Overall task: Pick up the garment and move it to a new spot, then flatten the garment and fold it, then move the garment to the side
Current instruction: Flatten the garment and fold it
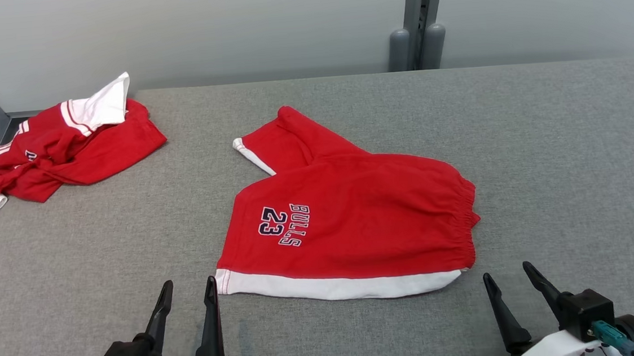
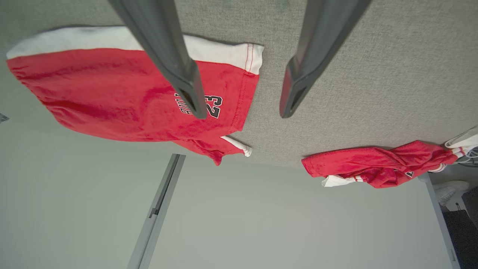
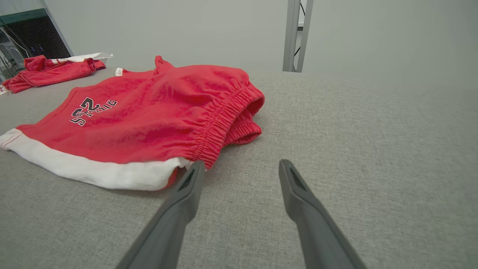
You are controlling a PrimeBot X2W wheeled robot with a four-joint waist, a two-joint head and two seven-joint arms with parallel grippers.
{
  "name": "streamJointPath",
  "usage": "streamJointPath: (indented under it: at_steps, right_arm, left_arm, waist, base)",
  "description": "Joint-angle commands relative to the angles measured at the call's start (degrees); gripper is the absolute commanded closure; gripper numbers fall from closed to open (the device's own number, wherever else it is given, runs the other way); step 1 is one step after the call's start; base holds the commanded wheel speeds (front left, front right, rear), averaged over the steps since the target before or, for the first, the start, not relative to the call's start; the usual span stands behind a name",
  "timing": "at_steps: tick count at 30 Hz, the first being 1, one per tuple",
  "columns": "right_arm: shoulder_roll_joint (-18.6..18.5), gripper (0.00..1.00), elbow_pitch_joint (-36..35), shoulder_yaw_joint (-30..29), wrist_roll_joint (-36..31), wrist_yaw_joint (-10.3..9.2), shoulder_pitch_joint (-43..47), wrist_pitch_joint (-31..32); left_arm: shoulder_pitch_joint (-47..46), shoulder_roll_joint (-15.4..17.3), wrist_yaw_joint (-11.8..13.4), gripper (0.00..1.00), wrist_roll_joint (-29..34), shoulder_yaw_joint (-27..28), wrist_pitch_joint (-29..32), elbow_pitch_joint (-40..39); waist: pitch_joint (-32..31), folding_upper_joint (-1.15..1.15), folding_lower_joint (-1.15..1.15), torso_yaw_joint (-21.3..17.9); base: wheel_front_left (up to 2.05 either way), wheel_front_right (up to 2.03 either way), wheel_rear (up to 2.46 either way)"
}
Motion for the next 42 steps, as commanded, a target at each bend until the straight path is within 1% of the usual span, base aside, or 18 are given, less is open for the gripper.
streamJointPath:
  at_steps: [1,7,14,16,18,19,20,21,25,26,28,29,30,33,36,42]
  right_arm:
    - [-0.36,0.00,1.34,0.40,-0.53,0.01,-1.18,-0.31]
    - [-0.36,0.00,6.61,2.79,0.52,0.01,-4.57,-0.31]
    - [-0.47,0.00,9.03,5.55,3.73,0.00,-6.63,-0.31]
    - [-0.35,0.02,9.48,6.04,4.46,0.01,-7.45,-0.31]
    - [-0.34,0.08,9.80,6.84,4.88,0.01,-8.15,-0.31]
    - [-0.34,0.15,9.87,7.21,5.15,0.01,-8.45,-0.31]
    - [-0.42,0.26,9.95,7.49,5.43,0.01,-8.70,-0.31]
    - [-0.43,0.44,10.07,7.77,5.61,0.01,-8.85,-0.31]
    - [-0.38,0.72,10.70,8.82,7.01,0.01,-9.25,-0.31]
    - [-0.38,0.72,10.70,8.82,7.01,0.01,-9.25,-0.31]
    - [-0.39,0.84,11.14,9.82,7.86,0.01,-9.38,-0.31]
    - [-0.39,0.94,11.44,10.09,8.14,0.01,-9.50,-0.31]
    - [-0.39,1.00,11.78,10.41,8.51,0.01,-9.59,-0.31]
    - [-0.39,1.00,11.98,11.06,9.19,0.01,-9.93,-0.31]
    - [-0.39,1.00,10.97,10.33,9.14,0.01,-9.81,-0.31]
    - [-0.76,1.00,8.84,7.88,7.07,0.01,-8.95,-0.31]
  left_arm:
    - [-0.43,0.19,0.18,0.00,-0.11,-0.02,-0.13,0.07]
    - [-1.16,0.19,0.40,0.00,0.33,-0.56,-0.13,0.51]
    - [-0.79,0.19,0.38,0.00,0.62,-0.30,-0.13,0.78]
    - [-0.82,0.19,0.36,0.00,0.72,-0.22,-0.13,0.70]
    - [-0.98,0.19,0.33,0.00,0.73,-0.12,-0.13,0.71]
    - [-1.06,0.19,0.33,0.00,0.83,-0.11,-0.13,0.76]
    - [-1.13,0.19,0.31,0.00,0.90,-0.12,-0.13,0.82]
    - [-1.19,0.18,0.31,0.00,0.93,-0.13,-0.13,0.87]
    - [-1.19,0.18,0.41,0.00,1.04,-0.08,-0.13,1.04]
    - [-1.19,0.18,0.41,0.00,1.04,-0.08,-0.13,1.04]
    - [-1.14,0.18,0.43,0.00,0.95,0.00,-0.13,1.11]
    - [-1.12,0.18,0.37,0.00,0.86,0.00,-0.13,1.21]
    - [-1.15,0.17,0.22,0.00,0.78,-0.06,-0.13,1.38]
    - [-1.50,0.17,-0.72,0.00,0.32,-0.57,-0.13,2.50]
    - [-2.10,0.18,-1.45,0.00,-0.28,-1.51,-0.13,4.32]
    - [-5.62,0.20,-2.73,0.00,-1.60,-3.84,-0.13,11.70]
  waist:
    - [0.38,0.00,0.00,0.52]
    - [1.31,0.00,0.00,2.51]
    - [1.70,0.00,0.00,3.57]
    - [1.91,0.00,0.00,3.64]
    - [2.08,0.00,0.00,3.67]
    - [2.12,0.00,0.00,3.69]
    - [2.16,0.00,0.00,3.70]
    - [2.20,0.00,0.00,3.69]
    - [2.18,0.00,0.00,3.53]
    - [2.18,0.00,0.00,3.53]
    - [2.18,0.00,0.00,3.32]
    - [2.18,0.00,0.00,3.19]
    - [2.19,0.00,0.00,3.05]
    - [2.28,0.00,0.00,2.44]
    - [2.33,0.00,0.00,1.63]
    - [2.63,0.00,0.00,-0.51]
  base:
    - [0.00,0.00,0.00]
    - [0.00,0.00,0.00]
    - [0.00,0.00,0.00]
    - [0.00,0.00,0.00]
    - [0.00,0.00,0.00]
    - [0.00,0.00,0.00]
    - [0.00,0.00,0.00]
    - [0.00,0.00,0.00]
    - [0.00,0.00,0.00]
    - [0.00,0.00,0.00]
    - [0.00,0.00,0.00]
    - [0.00,0.00,0.00]
    - [0.00,0.00,0.00]
    - [0.00,0.00,0.00]
    - [0.00,0.00,0.00]
    - [0.00,0.00,0.00]
